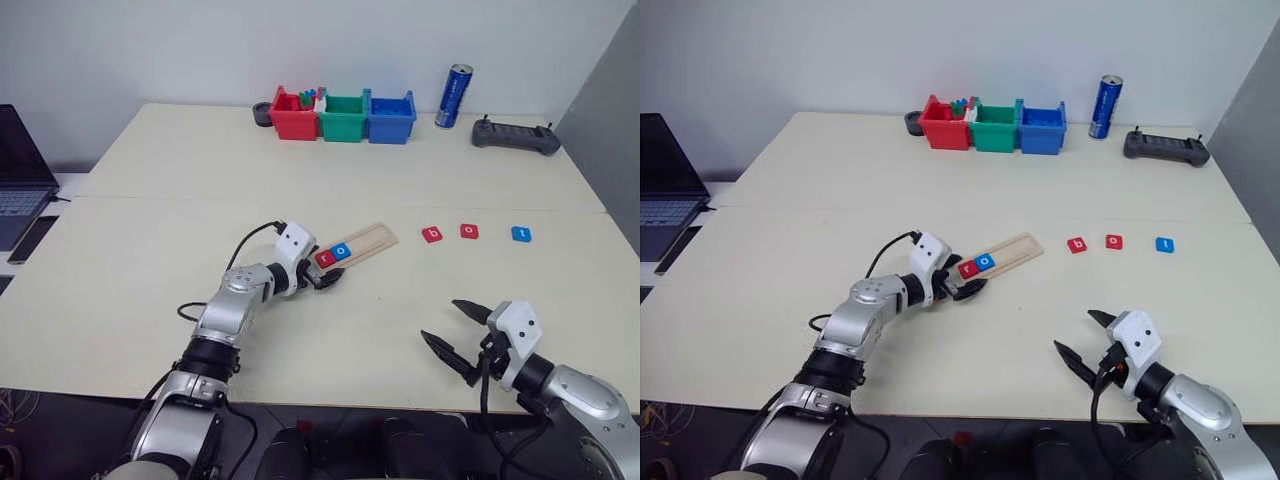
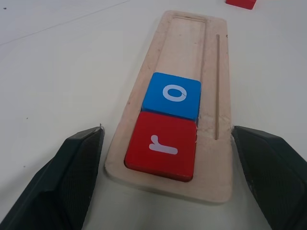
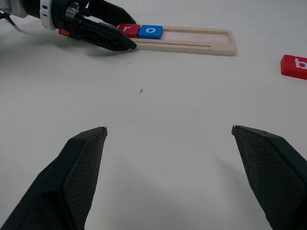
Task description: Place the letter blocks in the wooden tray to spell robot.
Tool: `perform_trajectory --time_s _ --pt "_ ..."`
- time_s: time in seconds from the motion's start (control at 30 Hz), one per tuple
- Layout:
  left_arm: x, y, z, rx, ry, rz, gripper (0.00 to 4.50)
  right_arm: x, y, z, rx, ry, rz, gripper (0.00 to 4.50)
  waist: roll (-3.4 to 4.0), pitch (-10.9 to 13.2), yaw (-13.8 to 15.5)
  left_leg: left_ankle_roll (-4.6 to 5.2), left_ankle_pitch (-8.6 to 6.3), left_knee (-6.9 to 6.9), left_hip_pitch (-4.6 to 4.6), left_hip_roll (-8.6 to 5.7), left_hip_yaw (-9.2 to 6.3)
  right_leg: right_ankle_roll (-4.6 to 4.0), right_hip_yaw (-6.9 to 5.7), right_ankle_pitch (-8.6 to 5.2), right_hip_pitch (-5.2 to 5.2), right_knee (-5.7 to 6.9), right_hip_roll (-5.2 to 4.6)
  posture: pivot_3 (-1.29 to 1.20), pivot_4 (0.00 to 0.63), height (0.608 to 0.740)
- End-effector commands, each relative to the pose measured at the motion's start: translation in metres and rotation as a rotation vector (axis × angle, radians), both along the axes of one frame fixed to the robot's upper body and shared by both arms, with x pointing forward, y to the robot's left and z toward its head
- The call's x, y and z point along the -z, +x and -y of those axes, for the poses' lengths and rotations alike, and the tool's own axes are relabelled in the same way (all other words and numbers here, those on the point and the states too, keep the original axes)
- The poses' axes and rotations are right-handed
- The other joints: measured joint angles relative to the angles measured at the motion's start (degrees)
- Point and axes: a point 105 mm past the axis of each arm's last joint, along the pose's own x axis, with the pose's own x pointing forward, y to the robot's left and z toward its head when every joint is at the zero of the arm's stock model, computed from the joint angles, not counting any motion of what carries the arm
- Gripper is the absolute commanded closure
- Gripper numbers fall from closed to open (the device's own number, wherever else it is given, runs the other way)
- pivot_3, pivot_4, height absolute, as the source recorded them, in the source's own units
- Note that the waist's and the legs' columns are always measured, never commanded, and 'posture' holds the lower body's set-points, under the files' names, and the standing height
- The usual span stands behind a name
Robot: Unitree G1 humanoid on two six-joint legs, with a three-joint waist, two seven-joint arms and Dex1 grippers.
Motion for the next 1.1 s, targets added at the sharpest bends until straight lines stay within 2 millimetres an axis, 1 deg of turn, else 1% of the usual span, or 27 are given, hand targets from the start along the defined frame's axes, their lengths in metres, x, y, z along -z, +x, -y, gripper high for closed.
perform_trajectory --time_s 0.03,0.1,0.2,0.27,0.47,0.6,0.73,0.8,0.9,0.97,1.1 --pt "0.015 -0.003 0.004 0.034 0.043 -0.07 0.0 -0.013 -0.002 -0.008 -0.017 0.011 0.045 0.06 0.0 0.0 0.07 0.0 0.0 0.0 0.0 0.0 -0.01 0.0 -0.01 0.0 0.0 0.0 0.0 0.0 0.15 0.74" --pt "0.018 -0.003 0.004 0.041 0.06 -0.09 0.0 -0.015 -0.002 -0.009 -0.018 0.014 0.052 0.06 0.01 -0.02 0.08 0.0 0.0 0.01 0.0 -0.01 -0.01 0.0 -0.01 0.0 0.01 0.0 0.0 0.0 0.15 0.74" --pt "0.02 -0.002 0.003 0.042 0.076 -0.101 0.56 -0.019 -0.002 -0.012 -0.024 0.02 0.065 0.0 0.02 -0.05 0.07 0.0 0.0 0.02 0.01 -0.01 -0.01 0.0 -0.01 0.0 0.02 0.01 -0.01 0.0 0.15 0.74" --pt "0.022 -0.002 0.002 0.043 0.084 -0.106 1.1 -0.022 -0.002 -0.016 -0.039 0.022 0.076 0.0 0.03 -0.06 0.06 0.0 0.0 0.02 0.01 -0.01 -0.02 0.0 -0.01 0.0 0.02 0.01 0.0 0.0 0.15 0.74" --pt "0.025 -0.005 -0.003 0.057 0.091 -0.12 1.12 -0.028 -0.002 -0.024 -0.11 0.0 0.096 0.0 0.02 -0.09 0.05 0.0 0.0 0.02 0.01 -0.01 -0.03 0.0 -0.02 0.0 0.03 0.0 -0.01 0.0 0.15 0.74" --pt "0.025 -0.011 -0.003 0.124 0.114 -0.099 1.12 -0.031 -0.002 -0.027 -0.148 -0.008 0.095 0.0 0.01 -0.1 -0.04 0.0 0.0 0.01 0.02 -0.01 -0.02 0.0 -0.01 0.0 0.03 0.0 0.0 0.0 0.15 0.74" --pt "0.017 -0.029 0.012 0.319 0.108 -0.053 1.12 -0.033 -0.007 -0.02 -0.173 -0.034 0.065 0.0 0.01 -0.1 -0.05 0.0 0.0 -0.01 0.01 0.0 -0.02 0.0 -0.02 0.0 0.02 -0.01 0.0 0.0 0.15 0.74" --pt "0.014 -0.042 0.024 0.453 0.109 -0.028 1.12 -0.031 -0.011 -0.011 -0.166 -0.064 0.044 0.0 0.01 -0.09 0.27 0.01 0.0 -0.02 -0.02 -0.02 -0.02 0.0 -0.03 0.0 0.02 -0.04 -0.02 0.0 0.15 0.74" --pt "0.013 -0.055 0.038 0.582 0.118 -0.02 1.12 -0.03 -0.016 0.0 -0.143 -0.099 0.034 0.0 -0.01 -0.09 0.43 0.01 -0.01 -0.01 -0.09 -0.07 -0.04 0.0 -0.07 0.0 0.02 -0.11 -0.09 0.0 0.15 0.74" --pt "0.014 -0.064 0.052 0.689 0.14 -0.011 1.12 -0.029 -0.022 0.012 -0.109 -0.13 0.015 0.0 -0.01 -0.09 0.53 0.01 -0.01 -0.02 -0.09 -0.11 -0.03 0.01 -0.05 -0.01 0.02 -0.11 -0.12 0.0 0.15 0.74" --pt "0.012 -0.07 0.073 0.791 0.146 0.01 1.12 -0.027 -0.033 0.027 -0.059 -0.171 -0.006 0.0 -0.05 -0.07 0.63 0.02 -0.01 0.02 -0.09 -0.13 -0.02 0.02 -0.05 -0.01 0.03 -0.09 -0.12 0.0 0.15 0.74"
